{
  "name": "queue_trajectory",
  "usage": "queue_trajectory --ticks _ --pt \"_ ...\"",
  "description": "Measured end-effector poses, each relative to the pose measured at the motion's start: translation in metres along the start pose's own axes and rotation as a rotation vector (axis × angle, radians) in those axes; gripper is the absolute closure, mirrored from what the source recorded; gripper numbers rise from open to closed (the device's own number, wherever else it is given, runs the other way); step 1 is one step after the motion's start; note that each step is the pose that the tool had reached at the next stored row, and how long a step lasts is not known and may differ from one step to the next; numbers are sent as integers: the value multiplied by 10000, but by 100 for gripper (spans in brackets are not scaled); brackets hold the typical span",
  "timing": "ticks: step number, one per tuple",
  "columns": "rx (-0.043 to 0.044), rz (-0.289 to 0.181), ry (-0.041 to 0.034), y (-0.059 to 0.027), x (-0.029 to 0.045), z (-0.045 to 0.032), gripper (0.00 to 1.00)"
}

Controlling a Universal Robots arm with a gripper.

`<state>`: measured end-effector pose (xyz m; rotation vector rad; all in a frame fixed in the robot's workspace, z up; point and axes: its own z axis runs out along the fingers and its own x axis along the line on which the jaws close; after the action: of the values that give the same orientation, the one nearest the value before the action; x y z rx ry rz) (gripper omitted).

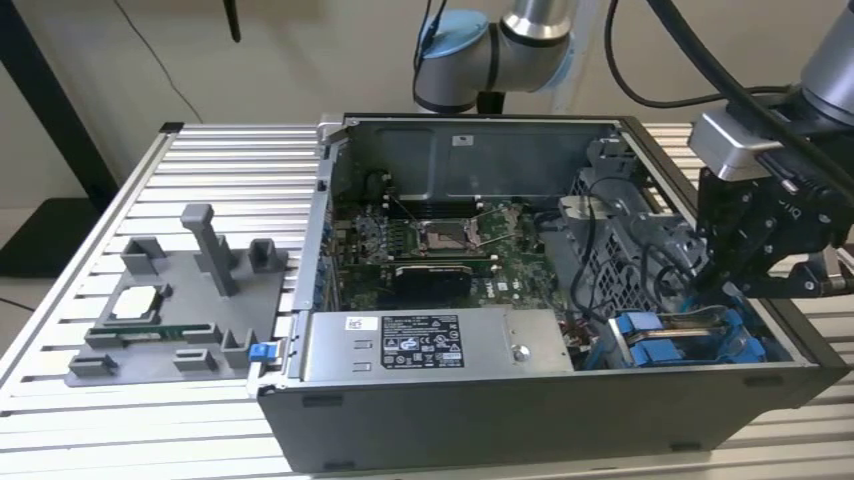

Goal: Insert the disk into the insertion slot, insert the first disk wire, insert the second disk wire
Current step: 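Insert the first disk wire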

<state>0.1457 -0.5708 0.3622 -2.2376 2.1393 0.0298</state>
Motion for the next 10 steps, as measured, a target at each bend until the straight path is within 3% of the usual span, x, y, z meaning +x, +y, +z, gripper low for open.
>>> queue_trajectory --ticks 5,10 --pt "-201 9 -8 -75 22 6 100" --pt "-227 9 -10 -91 24 8 100"
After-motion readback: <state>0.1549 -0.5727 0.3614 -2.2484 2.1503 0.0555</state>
